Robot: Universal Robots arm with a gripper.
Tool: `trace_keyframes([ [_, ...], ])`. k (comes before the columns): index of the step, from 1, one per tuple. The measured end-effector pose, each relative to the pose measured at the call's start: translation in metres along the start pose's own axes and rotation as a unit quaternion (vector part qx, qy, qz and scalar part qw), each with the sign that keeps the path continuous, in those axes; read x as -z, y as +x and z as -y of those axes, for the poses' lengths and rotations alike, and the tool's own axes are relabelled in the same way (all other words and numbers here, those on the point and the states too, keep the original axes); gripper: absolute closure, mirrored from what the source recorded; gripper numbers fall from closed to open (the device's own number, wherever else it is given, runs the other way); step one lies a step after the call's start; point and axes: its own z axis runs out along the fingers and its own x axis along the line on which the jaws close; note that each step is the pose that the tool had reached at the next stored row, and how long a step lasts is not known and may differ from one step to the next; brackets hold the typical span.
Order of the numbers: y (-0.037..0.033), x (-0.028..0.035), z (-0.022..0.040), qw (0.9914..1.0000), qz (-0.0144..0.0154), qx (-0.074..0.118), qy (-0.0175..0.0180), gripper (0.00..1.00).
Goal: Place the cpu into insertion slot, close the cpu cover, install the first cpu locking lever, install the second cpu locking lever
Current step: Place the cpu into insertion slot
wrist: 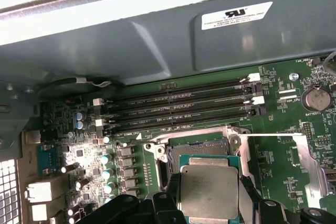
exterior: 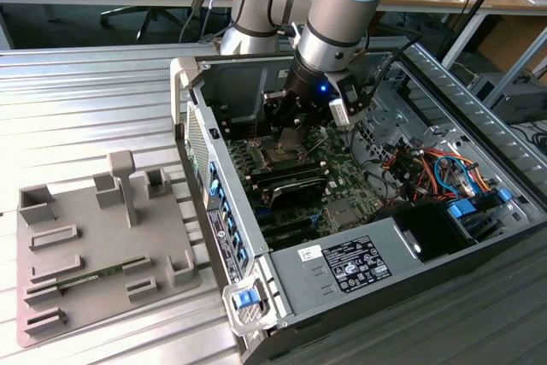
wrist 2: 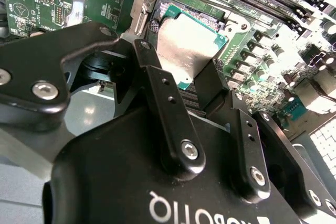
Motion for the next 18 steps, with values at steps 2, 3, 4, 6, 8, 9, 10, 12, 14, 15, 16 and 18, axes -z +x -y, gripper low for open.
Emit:
trace_keyframes([
  [2,0.0001,0.0,0.0,1.0,0.0002,-0.001,0.001,0.47],
  [3,0.0,0.0,0.0,1.0,0.0003,-0.001,0.0013,0.47],
  [4,0.0,-0.0001,0.0,1.0,0.0003,-0.001,0.0016,0.47],
  [6,0.0,-0.0001,0.0,0.99999,0.0005,-0.003,0.0021,0.47],
  [8,0.0,-0.0001,0.0,0.99999,0.0006,-0.004,0.0025,0.47],
  [9,0.0,-0.0001,0.0,0.99999,0.0007,-0.005,0.0027,0.47],
  [10,0.0,-0.0001,0.0,0.99998,0.0008,-0.005,0.0028,0.47],
  [12,0.0,-0.0001,0.0,0.99998,0.0008,-0.006,0.0028,0.47],
  [14,0.0,-0.0001,0.0,0.99997,0.0009,-0.007,0.003,0.47],
  [15,0.0,-0.0001,0.0,0.99996,0.0009,-0.008,0.003,0.47],
  [16,0.0,-0.0001,0.0,0.99996,0.001,-0.008,0.003,0.47],
  [18,0.0,-0.0001,0.0,0.99995,0.0011,-0.009,0.0031,0.47],
])
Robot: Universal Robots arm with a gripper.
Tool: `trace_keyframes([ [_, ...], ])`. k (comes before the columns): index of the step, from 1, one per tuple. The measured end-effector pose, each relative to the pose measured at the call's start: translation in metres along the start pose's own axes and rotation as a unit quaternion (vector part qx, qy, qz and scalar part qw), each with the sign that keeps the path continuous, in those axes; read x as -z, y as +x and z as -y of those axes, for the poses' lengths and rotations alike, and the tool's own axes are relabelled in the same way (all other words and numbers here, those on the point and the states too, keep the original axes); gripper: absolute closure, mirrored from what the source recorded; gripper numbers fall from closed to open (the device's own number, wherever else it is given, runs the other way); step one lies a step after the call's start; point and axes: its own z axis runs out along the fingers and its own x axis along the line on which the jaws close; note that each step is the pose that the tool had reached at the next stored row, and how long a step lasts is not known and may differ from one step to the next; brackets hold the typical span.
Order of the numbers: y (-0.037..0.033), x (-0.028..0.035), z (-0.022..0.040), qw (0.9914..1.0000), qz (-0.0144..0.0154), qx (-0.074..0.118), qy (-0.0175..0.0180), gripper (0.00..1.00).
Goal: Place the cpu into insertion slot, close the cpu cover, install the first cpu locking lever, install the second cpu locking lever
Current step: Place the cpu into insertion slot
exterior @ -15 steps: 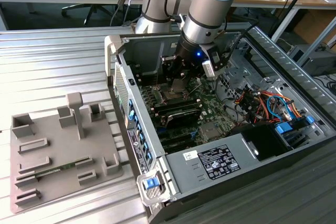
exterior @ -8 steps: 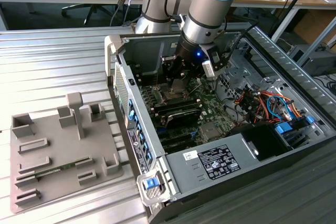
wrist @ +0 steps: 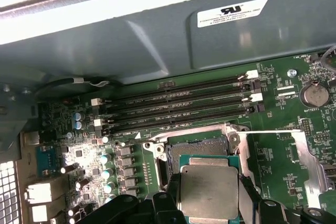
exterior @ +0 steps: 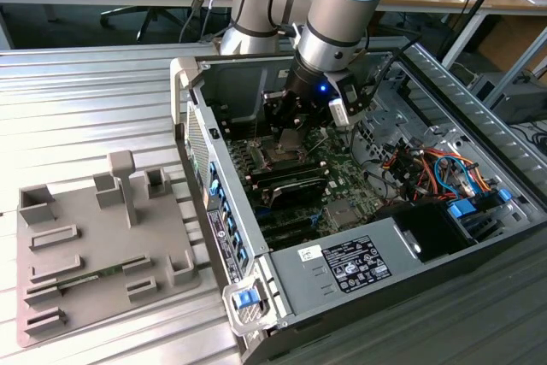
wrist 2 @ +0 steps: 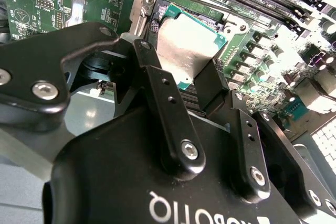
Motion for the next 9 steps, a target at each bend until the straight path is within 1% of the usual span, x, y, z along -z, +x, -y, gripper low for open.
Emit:
trace_keyframes([
  [9,0.0,0.0,0.0,0.99998,0.0004,-0.006,0.0005,0.47],
])
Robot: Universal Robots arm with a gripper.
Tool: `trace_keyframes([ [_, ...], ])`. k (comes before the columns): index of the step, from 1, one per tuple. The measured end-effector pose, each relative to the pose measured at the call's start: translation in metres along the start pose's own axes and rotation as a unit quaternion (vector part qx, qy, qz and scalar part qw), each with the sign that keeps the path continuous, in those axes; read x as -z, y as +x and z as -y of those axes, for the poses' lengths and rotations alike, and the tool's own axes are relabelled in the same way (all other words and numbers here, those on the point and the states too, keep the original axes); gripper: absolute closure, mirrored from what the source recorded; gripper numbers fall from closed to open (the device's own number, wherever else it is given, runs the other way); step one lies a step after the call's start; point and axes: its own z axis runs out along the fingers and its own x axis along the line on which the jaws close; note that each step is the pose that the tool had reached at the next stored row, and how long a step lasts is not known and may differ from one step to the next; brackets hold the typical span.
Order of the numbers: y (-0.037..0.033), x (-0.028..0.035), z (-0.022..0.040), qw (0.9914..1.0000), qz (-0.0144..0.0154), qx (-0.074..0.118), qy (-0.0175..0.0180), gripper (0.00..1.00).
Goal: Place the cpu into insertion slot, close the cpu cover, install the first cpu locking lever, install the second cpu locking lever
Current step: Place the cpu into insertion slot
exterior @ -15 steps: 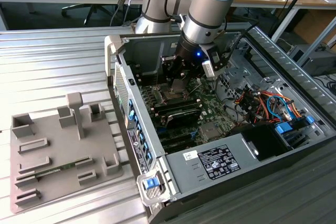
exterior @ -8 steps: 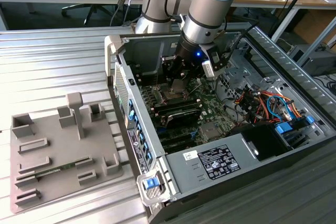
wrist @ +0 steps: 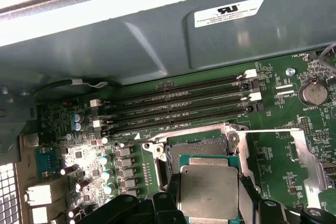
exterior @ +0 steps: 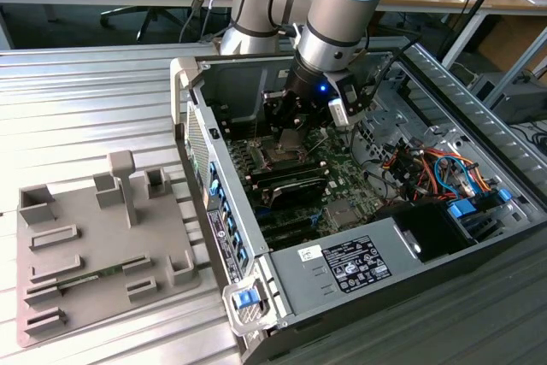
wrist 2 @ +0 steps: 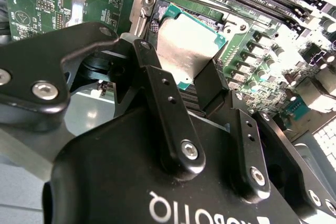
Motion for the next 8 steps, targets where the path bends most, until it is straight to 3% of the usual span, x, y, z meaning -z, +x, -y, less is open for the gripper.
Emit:
trace_keyframes([
  [8,0.0,0.0,0.0,0.99999,0.0003,-0.004,0.0,0.47],
])
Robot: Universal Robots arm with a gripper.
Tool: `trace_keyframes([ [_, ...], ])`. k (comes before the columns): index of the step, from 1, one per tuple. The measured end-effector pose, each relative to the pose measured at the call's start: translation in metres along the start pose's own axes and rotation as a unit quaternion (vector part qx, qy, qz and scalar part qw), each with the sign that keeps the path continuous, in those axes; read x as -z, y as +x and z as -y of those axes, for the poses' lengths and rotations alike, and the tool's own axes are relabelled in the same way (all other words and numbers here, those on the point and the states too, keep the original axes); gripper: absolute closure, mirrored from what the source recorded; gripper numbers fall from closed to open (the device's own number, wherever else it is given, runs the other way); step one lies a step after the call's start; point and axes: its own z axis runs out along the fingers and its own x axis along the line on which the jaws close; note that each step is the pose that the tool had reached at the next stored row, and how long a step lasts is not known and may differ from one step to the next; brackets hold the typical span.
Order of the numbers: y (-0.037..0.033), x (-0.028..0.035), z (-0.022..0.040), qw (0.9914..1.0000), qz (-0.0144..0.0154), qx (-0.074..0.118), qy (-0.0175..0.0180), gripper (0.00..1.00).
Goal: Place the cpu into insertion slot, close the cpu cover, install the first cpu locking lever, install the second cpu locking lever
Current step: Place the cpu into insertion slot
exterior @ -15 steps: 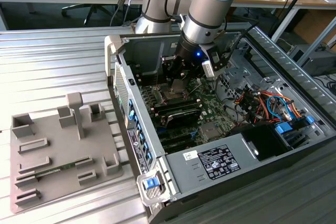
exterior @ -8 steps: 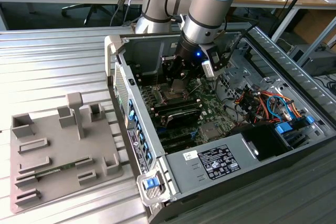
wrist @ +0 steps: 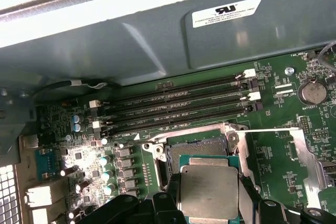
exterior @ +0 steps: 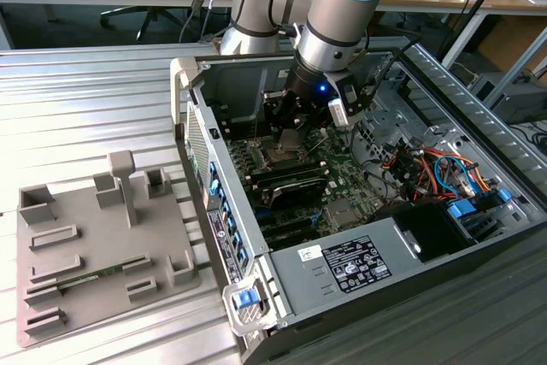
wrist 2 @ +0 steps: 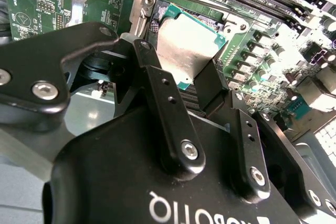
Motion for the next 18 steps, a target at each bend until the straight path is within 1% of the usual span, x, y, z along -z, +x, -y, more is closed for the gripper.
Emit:
trace_keyframes([
  [18,0.0,-0.0002,0.0,0.99996,0.0004,-0.009,-0.0001,0.47],
])
